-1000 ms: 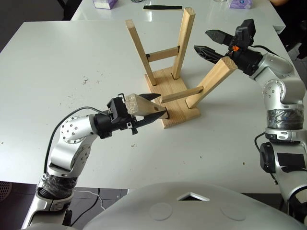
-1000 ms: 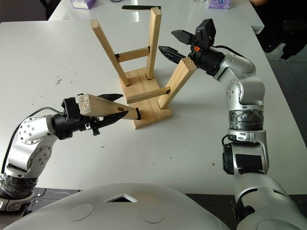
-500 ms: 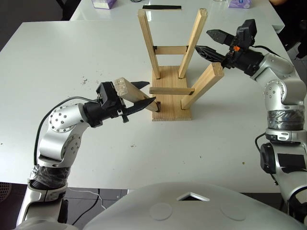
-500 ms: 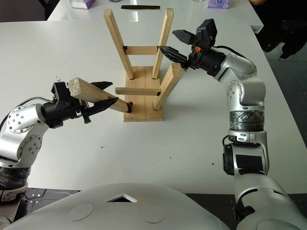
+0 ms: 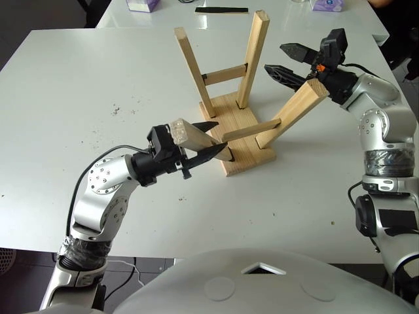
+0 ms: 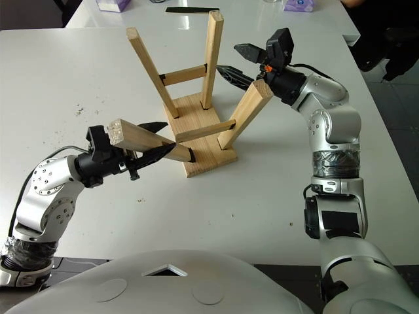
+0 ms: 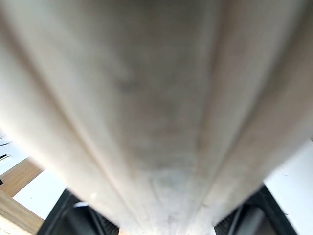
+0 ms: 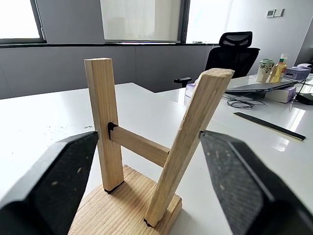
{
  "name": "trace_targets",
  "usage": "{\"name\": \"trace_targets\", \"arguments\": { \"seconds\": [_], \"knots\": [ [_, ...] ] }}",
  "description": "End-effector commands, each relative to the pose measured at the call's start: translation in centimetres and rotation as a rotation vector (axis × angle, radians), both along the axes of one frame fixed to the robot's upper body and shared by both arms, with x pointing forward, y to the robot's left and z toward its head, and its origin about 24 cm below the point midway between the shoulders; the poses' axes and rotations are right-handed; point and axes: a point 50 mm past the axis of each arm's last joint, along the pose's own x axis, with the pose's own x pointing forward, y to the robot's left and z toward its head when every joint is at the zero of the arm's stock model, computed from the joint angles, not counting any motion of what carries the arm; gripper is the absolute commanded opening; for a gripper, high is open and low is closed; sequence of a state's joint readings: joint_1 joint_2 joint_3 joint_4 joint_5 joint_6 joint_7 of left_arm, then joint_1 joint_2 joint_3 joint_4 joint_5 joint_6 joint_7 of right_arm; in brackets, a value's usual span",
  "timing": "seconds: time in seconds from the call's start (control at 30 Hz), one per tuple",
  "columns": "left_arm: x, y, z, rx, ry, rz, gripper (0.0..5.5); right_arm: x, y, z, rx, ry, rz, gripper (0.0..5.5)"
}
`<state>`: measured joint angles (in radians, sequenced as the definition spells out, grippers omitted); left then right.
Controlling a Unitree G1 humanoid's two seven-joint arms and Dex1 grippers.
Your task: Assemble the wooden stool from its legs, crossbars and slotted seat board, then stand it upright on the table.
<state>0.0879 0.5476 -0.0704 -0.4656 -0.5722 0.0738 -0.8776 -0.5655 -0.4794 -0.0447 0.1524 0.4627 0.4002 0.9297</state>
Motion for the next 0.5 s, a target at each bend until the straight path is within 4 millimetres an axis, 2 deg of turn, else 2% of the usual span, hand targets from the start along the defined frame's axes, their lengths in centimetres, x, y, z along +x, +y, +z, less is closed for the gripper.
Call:
{"name": "trace_targets", "arguments": {
  "seconds": [0.03, 0.13, 0.23, 0.5],
  "knots": [
    [0.8, 1.2, 0.3, 0.082, -0.011, 0.05, 2.04, 0.3, -0.3, 0.5, -0.018, -0.011, -0.011, 3.8],
    [1.5, 1.6, 1.2, 0.091, -0.052, 0.059, 2.04, 0.4, -0.2, 0.4, -0.021, -0.01, -0.011, 3.8],
    [1.9, 2.1, 1.2, 0.101, -0.057, 0.072, 2.04, 0.5, -0.1, 0.4, -0.024, -0.012, -0.004, 3.8],
    [1.7, 2.5, -1.4, 0.146, 0.038, 0.056, 2.04, 0.7, -0.1, 0.6, -0.033, -0.016, 0.009, 3.8]
  ]
}}
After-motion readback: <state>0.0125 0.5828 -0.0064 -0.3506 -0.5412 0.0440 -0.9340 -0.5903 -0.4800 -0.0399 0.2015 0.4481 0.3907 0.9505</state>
